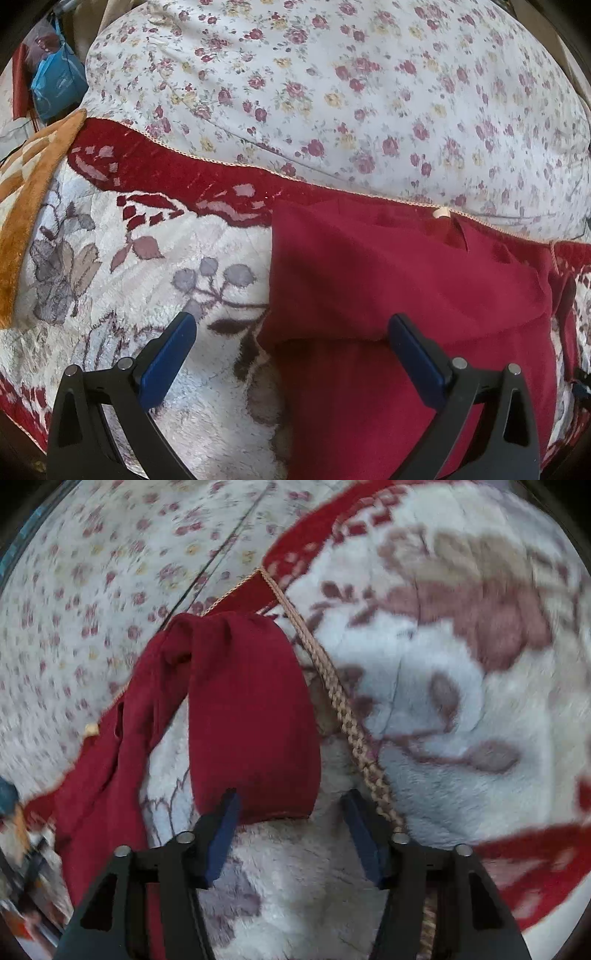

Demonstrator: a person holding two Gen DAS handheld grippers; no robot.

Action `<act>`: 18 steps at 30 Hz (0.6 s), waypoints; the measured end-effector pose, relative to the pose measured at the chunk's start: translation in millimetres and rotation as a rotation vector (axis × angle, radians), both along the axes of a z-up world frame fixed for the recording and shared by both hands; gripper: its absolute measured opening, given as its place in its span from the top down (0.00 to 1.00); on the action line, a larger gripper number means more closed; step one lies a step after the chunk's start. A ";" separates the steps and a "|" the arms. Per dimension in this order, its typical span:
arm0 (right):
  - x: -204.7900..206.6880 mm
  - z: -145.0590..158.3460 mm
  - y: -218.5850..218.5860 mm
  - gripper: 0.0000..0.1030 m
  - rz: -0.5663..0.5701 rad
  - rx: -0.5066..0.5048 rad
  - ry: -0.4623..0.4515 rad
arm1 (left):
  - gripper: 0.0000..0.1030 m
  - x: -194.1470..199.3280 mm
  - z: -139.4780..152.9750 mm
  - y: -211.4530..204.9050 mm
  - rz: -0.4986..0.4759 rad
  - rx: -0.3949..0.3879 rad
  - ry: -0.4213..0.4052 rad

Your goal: Fold small clothes

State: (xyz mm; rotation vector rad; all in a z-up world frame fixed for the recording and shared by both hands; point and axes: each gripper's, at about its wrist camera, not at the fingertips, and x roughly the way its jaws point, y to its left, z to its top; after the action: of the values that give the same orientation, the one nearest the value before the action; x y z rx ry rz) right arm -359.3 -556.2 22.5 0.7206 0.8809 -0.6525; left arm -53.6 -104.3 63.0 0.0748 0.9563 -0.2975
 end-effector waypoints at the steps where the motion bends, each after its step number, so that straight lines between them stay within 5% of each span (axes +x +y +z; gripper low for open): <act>1: 5.7 0.0 1.9 0.36 0.002 -0.033 0.004 | 0.00 0.0 0.0 -0.7 -0.002 0.003 -0.002; 2: 9.5 1.7 6.1 0.40 0.014 -0.064 0.012 | 0.00 -0.1 0.0 -1.4 -0.003 0.007 -0.005; 4: 25.5 5.7 14.6 0.94 0.088 -0.173 0.055 | 0.00 -0.5 0.5 -1.5 -0.004 0.009 -0.008; 8: 24.2 37.8 5.2 0.94 0.101 -0.143 -0.063 | 0.00 -0.2 4.7 2.5 0.002 -0.002 -0.017; 13: 40.7 150.1 -4.7 0.94 0.169 -0.211 -0.304 | 0.00 3.9 9.6 9.6 0.026 -0.030 -0.015; 18: 109.7 254.5 47.2 0.94 0.483 -0.194 -0.474 | 0.00 7.5 16.4 18.4 0.051 -0.044 -0.028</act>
State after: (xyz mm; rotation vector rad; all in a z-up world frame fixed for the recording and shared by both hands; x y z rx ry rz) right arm -249.6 -509.1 276.9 0.4336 0.5110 -0.1193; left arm -46.2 -85.9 79.4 0.0140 0.9219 -0.2701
